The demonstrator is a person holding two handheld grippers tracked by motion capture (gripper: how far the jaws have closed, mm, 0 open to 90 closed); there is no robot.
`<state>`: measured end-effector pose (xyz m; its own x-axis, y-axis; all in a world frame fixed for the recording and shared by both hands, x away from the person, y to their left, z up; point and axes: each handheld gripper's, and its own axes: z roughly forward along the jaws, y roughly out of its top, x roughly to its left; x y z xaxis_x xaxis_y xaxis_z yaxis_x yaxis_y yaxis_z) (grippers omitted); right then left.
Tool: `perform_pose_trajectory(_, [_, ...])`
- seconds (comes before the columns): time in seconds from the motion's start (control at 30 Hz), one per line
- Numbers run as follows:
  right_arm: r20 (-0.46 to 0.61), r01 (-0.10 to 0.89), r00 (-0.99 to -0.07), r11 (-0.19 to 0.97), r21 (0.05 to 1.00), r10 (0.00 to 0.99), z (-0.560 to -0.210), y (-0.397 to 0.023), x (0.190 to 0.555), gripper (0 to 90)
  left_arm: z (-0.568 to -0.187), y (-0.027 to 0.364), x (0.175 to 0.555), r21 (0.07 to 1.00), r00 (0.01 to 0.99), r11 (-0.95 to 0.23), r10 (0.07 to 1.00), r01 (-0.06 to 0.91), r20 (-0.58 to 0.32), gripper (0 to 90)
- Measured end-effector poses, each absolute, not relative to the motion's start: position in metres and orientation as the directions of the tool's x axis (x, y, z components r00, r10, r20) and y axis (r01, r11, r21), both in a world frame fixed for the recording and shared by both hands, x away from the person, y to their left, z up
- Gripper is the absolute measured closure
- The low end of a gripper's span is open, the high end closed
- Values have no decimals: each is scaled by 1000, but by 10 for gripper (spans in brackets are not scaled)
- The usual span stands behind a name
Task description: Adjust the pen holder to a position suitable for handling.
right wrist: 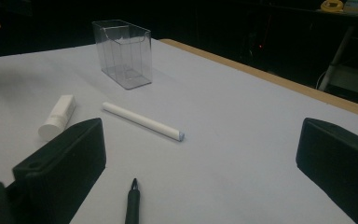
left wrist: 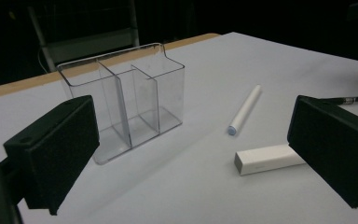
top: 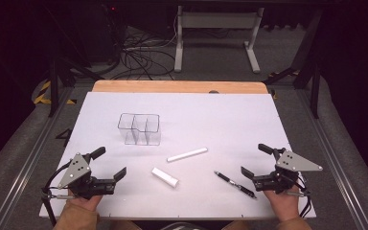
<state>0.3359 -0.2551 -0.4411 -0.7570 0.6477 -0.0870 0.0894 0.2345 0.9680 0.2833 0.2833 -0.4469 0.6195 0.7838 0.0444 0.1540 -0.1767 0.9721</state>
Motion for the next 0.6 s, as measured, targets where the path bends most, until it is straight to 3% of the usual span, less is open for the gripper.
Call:
perform_pose_trajectory(0.13, [-93,102,-759,258,961,645,-441,-255,338,29,-446,281,282,969,613,-207,786,135,82,29])
perform_pose_trajectory(0.6, [-57,125,-762,232,965,645,-437,-252,338,7,-446,285,280,976,613,-170,788,133,53,34])
